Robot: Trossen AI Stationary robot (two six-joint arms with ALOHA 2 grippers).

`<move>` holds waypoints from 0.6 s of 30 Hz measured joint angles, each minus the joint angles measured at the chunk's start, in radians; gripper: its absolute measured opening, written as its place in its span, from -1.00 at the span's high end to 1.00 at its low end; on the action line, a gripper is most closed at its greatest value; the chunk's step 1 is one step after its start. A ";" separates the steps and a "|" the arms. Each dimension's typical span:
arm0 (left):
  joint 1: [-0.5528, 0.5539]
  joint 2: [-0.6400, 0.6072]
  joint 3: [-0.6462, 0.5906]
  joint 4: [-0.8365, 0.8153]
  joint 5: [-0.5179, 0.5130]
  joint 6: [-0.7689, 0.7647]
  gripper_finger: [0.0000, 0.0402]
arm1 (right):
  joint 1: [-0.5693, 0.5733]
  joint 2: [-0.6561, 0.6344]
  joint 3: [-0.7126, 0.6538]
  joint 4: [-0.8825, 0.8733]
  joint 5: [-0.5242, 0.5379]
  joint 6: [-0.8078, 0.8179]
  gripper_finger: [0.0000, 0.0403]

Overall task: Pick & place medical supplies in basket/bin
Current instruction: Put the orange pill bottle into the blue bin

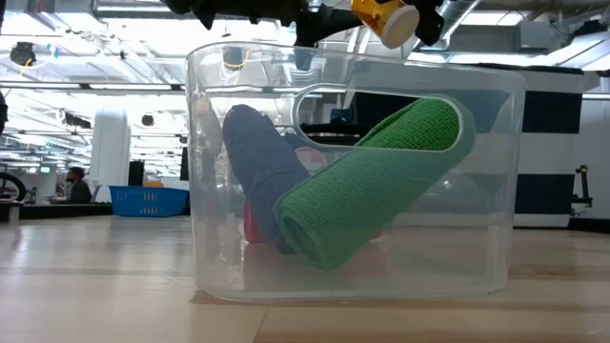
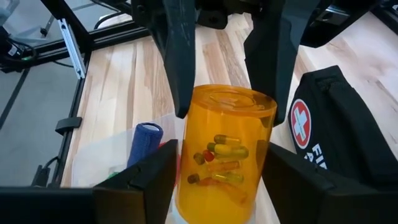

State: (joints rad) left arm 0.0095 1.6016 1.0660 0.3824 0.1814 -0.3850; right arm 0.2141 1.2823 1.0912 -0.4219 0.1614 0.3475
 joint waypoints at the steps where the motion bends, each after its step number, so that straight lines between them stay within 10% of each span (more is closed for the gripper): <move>1: 0.003 0.000 0.000 0.000 0.001 0.000 0.21 | 0.003 0.000 0.000 -0.002 0.001 0.004 -0.08; 18: -0.002 -0.039 -0.003 -0.334 0.029 0.017 0.21 | 0.028 0.000 0.001 -0.066 0.005 0.063 -0.15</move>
State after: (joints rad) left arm 0.0071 1.5624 1.0635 0.0489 0.2104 -0.3681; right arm 0.2423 1.2824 1.0920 -0.4880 0.1660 0.4109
